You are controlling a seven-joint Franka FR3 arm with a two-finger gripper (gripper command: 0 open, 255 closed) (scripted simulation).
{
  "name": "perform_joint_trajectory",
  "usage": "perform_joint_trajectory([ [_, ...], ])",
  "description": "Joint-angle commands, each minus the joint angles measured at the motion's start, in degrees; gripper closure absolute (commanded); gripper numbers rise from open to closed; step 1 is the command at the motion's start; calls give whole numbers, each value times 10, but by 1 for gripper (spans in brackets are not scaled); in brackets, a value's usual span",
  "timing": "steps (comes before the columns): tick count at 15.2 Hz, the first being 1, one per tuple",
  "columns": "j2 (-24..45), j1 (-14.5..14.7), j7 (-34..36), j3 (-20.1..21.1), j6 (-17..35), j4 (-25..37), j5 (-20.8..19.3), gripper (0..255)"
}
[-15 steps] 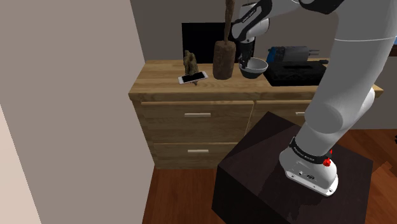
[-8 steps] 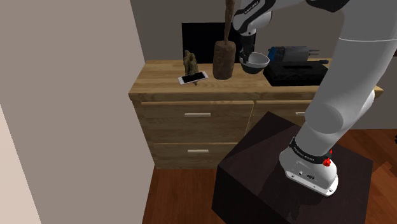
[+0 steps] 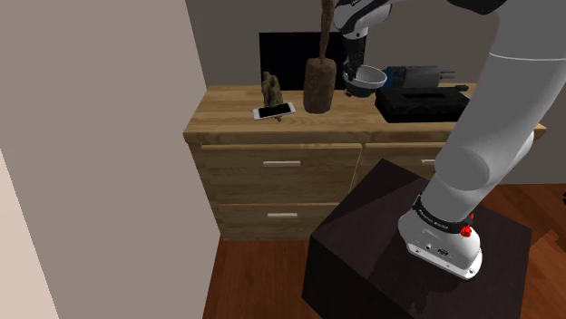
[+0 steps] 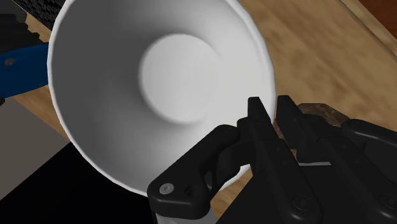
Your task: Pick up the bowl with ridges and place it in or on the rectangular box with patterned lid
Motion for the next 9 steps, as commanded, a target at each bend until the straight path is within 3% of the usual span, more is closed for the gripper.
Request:
perform_joint_trajectory([
  [1,-5,0,-2,0,-16,12,-1,255],
  [9,-20,2,-7,0,-73,55,-2,255],
])
